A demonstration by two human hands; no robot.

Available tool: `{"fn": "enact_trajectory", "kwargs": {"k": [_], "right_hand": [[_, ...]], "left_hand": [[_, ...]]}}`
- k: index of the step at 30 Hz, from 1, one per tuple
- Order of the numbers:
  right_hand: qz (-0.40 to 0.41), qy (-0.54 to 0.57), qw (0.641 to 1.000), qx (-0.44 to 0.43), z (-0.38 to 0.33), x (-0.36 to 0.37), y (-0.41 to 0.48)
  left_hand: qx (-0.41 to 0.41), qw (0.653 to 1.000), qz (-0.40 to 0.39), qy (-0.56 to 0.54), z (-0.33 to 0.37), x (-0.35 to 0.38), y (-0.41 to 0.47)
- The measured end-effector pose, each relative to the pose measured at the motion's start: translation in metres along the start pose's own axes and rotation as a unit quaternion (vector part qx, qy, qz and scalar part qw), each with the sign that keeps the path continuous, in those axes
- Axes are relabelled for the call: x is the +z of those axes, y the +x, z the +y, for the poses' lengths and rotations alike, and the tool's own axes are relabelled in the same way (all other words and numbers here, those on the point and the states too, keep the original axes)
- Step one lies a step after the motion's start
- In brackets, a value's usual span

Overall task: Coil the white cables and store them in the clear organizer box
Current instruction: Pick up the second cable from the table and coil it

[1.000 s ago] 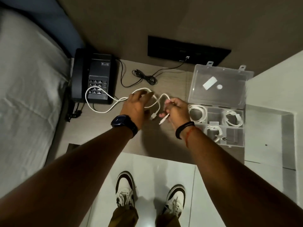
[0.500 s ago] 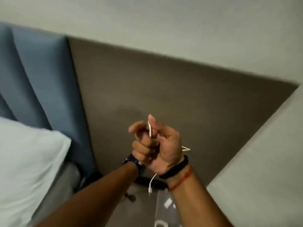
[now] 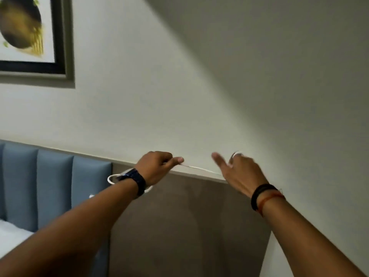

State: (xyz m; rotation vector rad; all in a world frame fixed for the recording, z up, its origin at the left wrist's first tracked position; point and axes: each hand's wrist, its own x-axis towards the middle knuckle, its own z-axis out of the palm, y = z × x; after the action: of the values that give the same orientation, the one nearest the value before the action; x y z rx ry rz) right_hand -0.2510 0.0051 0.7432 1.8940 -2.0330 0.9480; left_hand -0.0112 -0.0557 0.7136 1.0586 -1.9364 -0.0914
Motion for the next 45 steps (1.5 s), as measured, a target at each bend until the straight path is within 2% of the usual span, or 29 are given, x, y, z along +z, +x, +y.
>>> {"fn": "enact_trajectory", "kwargs": {"k": [2,3,4,5,6,7,8,9,11,12,13,14,15,17,18,19,21,23,25,27,29,30,32,34,35,37,41,43,45], "right_hand": [[-0.140,0.007,0.989,-0.056,-0.012,-0.016,-0.022],[-0.222,0.081,0.969,-0.077,-0.020,-0.023,-0.033],[-0.304,0.193,0.928,-0.092,-0.028,-0.028,-0.044],[-0.380,0.321,0.861,-0.101,-0.036,-0.035,-0.055],[-0.437,0.442,0.776,-0.106,-0.044,-0.044,-0.064],[-0.464,0.539,0.693,-0.112,-0.051,-0.052,-0.071],[-0.462,0.615,0.627,-0.122,-0.059,-0.060,-0.076],[-0.431,0.677,0.581,-0.135,-0.068,-0.067,-0.078],[-0.301,0.774,0.535,-0.155,-0.084,-0.081,-0.074],[-0.217,0.805,0.530,-0.157,-0.090,-0.086,-0.068],[-0.120,0.817,0.544,-0.147,-0.094,-0.091,-0.059],[-0.017,0.802,0.583,-0.128,-0.096,-0.094,-0.048],[0.096,0.750,0.647,-0.100,-0.095,-0.095,-0.039],[0.310,0.525,0.791,-0.049,-0.085,-0.091,-0.020],[0.360,0.395,0.844,-0.048,-0.079,-0.085,-0.015],[0.358,0.263,0.894,-0.063,-0.071,-0.077,-0.012],[0.239,0.019,0.967,-0.092,-0.054,-0.063,-0.016],[0.091,-0.100,0.987,-0.089,-0.039,-0.054,-0.022],[-0.037,-0.084,0.993,-0.070,-0.034,-0.052,-0.025],[-0.161,0.038,0.984,-0.065,-0.036,-0.055,-0.030],[-0.282,0.233,0.928,-0.064,-0.040,-0.063,-0.037],[-0.328,0.337,0.880,-0.066,-0.042,-0.069,-0.041],[-0.390,0.523,0.754,-0.078,-0.046,-0.085,-0.047],[-0.392,0.671,0.618,-0.120,-0.053,-0.102,-0.051],[-0.364,0.723,0.569,-0.143,-0.058,-0.110,-0.051],[-0.266,0.792,0.525,-0.165,-0.071,-0.124,-0.050],[-0.022,0.846,0.522,-0.110,-0.086,-0.135,-0.034],[0.086,0.853,0.513,-0.040,-0.084,-0.137,-0.020],[0.182,0.833,0.521,0.050,-0.075,-0.136,-0.003]], "left_hand": [[-0.047,0.997,0.050,0.039,0.004,-0.016,0.004],[-0.075,0.994,0.072,0.043,0.008,-0.022,0.005],[-0.096,0.990,0.087,0.050,0.012,-0.025,0.007],[-0.104,0.988,0.094,0.064,0.017,-0.026,0.007],[-0.104,0.988,0.093,0.073,0.023,-0.025,0.007],[-0.096,0.989,0.088,0.072,0.029,-0.022,0.006],[-0.081,0.992,0.083,0.058,0.037,-0.018,0.005],[-0.064,0.994,0.077,0.035,0.044,-0.012,0.002],[-0.037,0.997,0.061,-0.012,0.058,-0.003,-0.004],[-0.032,0.998,0.047,-0.027,0.062,0.001,-0.007],[-0.028,0.998,0.029,-0.039,0.064,0.004,-0.009],[-0.025,0.999,0.012,-0.044,0.065,0.005,-0.010],[-0.016,0.999,0.001,-0.045,0.066,0.005,-0.012],[0.026,0.999,0.002,-0.030,0.070,-0.001,-0.012],[0.055,0.998,0.006,-0.008,0.072,-0.006,-0.011],[0.086,0.996,0.007,0.023,0.076,-0.010,-0.009],[0.138,0.986,0.006,0.097,0.081,-0.021,-0.005],[0.166,0.970,0.015,0.176,0.082,-0.032,0.000],[0.171,0.955,0.020,0.241,0.078,-0.044,0.004],[0.173,0.941,0.012,0.290,0.072,-0.052,0.008],[0.178,0.932,0.015,0.316,0.071,-0.054,0.011],[0.173,0.934,0.021,0.310,0.071,-0.054,0.012],[0.133,0.950,0.024,0.282,0.070,-0.054,0.013],[0.055,0.973,-0.021,0.225,0.069,-0.052,0.011],[0.011,0.987,-0.055,0.150,0.069,-0.048,0.008],[-0.033,0.996,-0.080,-0.022,0.073,-0.038,0.003],[-0.054,0.984,-0.078,-0.149,0.087,-0.028,-0.001],[-0.037,0.986,-0.107,-0.124,0.091,-0.027,-0.003],[-0.002,0.989,-0.138,-0.047,0.093,-0.026,-0.007]]}}
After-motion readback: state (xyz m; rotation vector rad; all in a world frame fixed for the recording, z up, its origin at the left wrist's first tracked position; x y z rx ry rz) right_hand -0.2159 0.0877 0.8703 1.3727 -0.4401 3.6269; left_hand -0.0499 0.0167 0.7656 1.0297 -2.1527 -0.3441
